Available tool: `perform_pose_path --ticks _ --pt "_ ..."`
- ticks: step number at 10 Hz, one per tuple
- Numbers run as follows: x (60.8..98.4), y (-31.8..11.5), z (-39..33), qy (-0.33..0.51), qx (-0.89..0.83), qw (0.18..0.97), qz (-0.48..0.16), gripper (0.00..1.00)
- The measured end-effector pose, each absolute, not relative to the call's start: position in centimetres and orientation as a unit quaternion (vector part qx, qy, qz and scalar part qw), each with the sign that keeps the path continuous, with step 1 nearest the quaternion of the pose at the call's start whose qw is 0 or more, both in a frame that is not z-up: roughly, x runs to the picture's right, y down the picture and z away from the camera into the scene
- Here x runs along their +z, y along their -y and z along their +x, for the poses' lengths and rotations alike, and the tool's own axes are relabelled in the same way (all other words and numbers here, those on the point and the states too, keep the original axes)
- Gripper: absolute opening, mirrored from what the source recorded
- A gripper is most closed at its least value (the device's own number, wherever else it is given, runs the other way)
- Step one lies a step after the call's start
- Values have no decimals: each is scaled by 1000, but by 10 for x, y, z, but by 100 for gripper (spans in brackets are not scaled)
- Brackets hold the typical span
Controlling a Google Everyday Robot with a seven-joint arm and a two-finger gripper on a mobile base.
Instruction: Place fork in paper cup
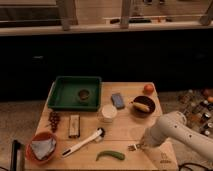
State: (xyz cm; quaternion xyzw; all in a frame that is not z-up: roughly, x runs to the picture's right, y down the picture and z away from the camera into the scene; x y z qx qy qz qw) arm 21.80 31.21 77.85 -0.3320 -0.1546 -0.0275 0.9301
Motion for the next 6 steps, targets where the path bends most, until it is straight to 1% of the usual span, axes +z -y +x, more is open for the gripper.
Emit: perform_pose_path --ticks 6 --pt "782 -310 221 156 -40 932 -326 0"
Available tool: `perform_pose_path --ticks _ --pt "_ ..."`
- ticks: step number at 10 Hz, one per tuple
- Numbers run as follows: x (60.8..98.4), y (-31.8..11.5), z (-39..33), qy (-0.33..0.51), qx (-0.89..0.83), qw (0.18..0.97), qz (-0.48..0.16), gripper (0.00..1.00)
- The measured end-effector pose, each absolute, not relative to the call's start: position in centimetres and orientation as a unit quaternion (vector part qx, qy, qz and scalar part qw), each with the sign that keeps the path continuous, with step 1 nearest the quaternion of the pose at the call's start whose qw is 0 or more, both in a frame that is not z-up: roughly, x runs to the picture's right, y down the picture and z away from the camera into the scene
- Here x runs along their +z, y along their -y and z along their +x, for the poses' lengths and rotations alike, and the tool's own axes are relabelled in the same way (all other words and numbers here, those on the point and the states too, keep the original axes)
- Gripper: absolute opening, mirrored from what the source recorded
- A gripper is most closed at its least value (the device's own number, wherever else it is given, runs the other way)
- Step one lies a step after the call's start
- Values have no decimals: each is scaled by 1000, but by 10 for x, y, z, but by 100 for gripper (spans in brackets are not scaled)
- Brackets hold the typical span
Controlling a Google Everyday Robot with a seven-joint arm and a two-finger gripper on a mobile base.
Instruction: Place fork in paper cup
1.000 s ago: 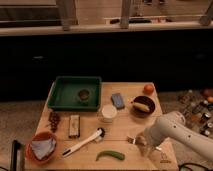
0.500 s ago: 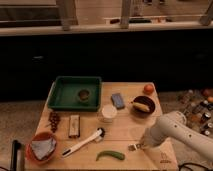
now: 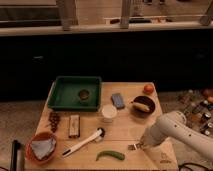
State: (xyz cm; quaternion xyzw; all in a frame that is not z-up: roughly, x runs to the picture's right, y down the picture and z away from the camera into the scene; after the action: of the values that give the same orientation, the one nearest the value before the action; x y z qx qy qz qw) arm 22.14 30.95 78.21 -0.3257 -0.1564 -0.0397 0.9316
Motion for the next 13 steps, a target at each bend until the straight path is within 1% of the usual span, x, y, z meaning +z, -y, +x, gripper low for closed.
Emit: perform_pose_path --ticks 5,8,13 --pt "779 -306 226 155 -42 933 -322 0" --pt "758 -278 231 160 -59 937 -305 0" --pt "750 -266 233 168 -73 937 -297 0"
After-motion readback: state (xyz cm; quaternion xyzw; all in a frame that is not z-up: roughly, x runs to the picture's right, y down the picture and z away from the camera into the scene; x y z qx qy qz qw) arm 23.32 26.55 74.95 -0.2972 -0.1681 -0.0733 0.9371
